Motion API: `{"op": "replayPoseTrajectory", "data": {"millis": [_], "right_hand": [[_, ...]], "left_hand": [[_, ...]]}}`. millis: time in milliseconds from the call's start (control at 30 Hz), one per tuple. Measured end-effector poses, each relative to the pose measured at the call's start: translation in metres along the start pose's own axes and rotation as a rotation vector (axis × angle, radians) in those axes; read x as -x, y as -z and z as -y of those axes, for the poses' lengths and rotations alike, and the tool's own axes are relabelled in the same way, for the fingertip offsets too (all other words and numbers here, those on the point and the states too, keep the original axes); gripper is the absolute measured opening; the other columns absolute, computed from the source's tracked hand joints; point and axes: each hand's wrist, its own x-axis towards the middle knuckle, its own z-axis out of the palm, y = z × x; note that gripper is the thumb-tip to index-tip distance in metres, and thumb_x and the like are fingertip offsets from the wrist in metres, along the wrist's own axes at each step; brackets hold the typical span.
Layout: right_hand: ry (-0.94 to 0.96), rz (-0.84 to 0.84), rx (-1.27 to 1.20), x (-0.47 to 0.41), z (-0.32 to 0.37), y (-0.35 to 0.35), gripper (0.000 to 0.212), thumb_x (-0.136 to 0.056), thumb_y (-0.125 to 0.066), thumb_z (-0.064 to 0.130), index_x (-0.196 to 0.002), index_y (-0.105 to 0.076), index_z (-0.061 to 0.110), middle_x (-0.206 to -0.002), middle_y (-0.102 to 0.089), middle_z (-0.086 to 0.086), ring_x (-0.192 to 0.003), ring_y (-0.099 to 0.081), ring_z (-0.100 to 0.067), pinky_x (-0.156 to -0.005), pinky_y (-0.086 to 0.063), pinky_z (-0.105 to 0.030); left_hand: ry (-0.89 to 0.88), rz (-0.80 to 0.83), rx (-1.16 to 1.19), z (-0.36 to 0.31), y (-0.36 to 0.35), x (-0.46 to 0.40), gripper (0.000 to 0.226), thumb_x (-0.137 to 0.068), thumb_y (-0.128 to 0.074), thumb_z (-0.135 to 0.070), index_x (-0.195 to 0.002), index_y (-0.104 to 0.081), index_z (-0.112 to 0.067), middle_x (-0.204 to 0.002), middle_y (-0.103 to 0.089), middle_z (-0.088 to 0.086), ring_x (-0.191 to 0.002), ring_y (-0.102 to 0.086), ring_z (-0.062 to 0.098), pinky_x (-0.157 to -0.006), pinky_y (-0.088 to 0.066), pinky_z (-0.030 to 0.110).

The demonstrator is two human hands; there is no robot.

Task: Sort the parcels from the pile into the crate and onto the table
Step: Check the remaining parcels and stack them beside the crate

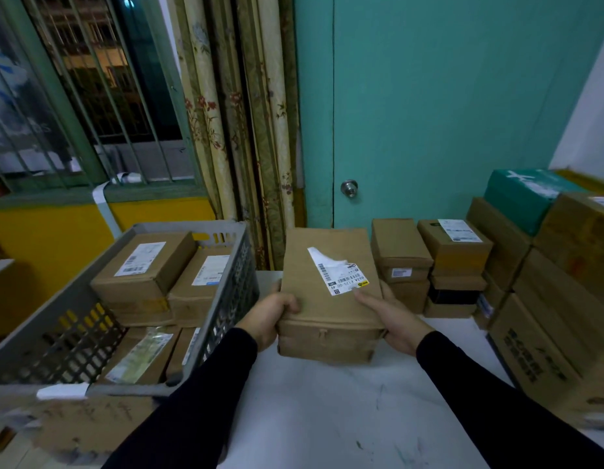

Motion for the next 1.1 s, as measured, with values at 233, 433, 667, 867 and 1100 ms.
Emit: {"op": "replayPoseTrajectory", "data": {"millis": [233,433,667,867,1100], "right_hand": [[0.082,0.010,0.060,-0.003,-0.007,0.000,0.063,-0.089,-0.069,-0.004,-0.139,-0.042,0.024,-0.117,-0.070,-0.001,-0.097,-0.070,-0.013,-0.075,-0.060,-0.022],[0.109,-0.005,0.061,-0.003,-0.009,-0.002,0.059,-0.090,-0.067,-0.007,-0.139,-0.045,0.020,-0.117,-0.070,-0.002,-0.099,-0.069,-0.014,-0.081,-0.060,-0.022],[0.110,0.006,0.054,-0.002,-0.007,0.002,0.058,-0.090,-0.068,-0.006,-0.137,-0.048,0.021,-0.119,-0.071,-0.003,-0.100,-0.070,-0.014,-0.083,-0.060,-0.024],[0.109,-0.088,0.086,0.000,-0.004,0.004,0.056,-0.087,-0.076,0.005,-0.134,-0.046,0.014,-0.122,-0.069,-0.006,-0.103,-0.069,-0.018,-0.084,-0.058,-0.029],[0.089,-0.157,-0.001,0.004,0.007,-0.002,0.058,-0.096,-0.066,0.040,-0.146,-0.043,0.021,-0.125,-0.067,-0.002,-0.102,-0.068,-0.016,-0.073,-0.056,-0.031]], "left_hand": [[-0.190,-0.108,-0.175,0.014,0.001,-0.006,0.057,-0.087,-0.078,-0.014,-0.136,-0.050,-0.019,-0.122,-0.069,0.004,-0.107,-0.068,0.018,-0.083,-0.056,0.026],[-0.247,-0.113,-0.207,0.019,0.001,-0.013,0.049,-0.088,-0.077,-0.007,-0.129,-0.055,-0.022,-0.124,-0.071,0.007,-0.112,-0.068,0.023,-0.100,-0.055,0.042],[-0.265,-0.104,-0.215,0.020,0.000,-0.013,0.057,-0.089,-0.075,-0.008,-0.139,-0.050,-0.020,-0.123,-0.069,0.004,-0.112,-0.067,0.021,-0.097,-0.055,0.036],[-0.272,-0.145,-0.212,0.017,-0.002,-0.006,0.063,-0.085,-0.080,-0.015,-0.139,-0.047,-0.020,-0.122,-0.065,0.000,-0.107,-0.067,0.019,-0.086,-0.059,0.033],[-0.179,-0.203,-0.201,-0.002,-0.009,0.003,0.061,-0.090,-0.072,-0.043,-0.129,-0.035,-0.015,-0.112,-0.057,0.000,-0.092,-0.063,0.012,-0.065,-0.050,0.025]]}}
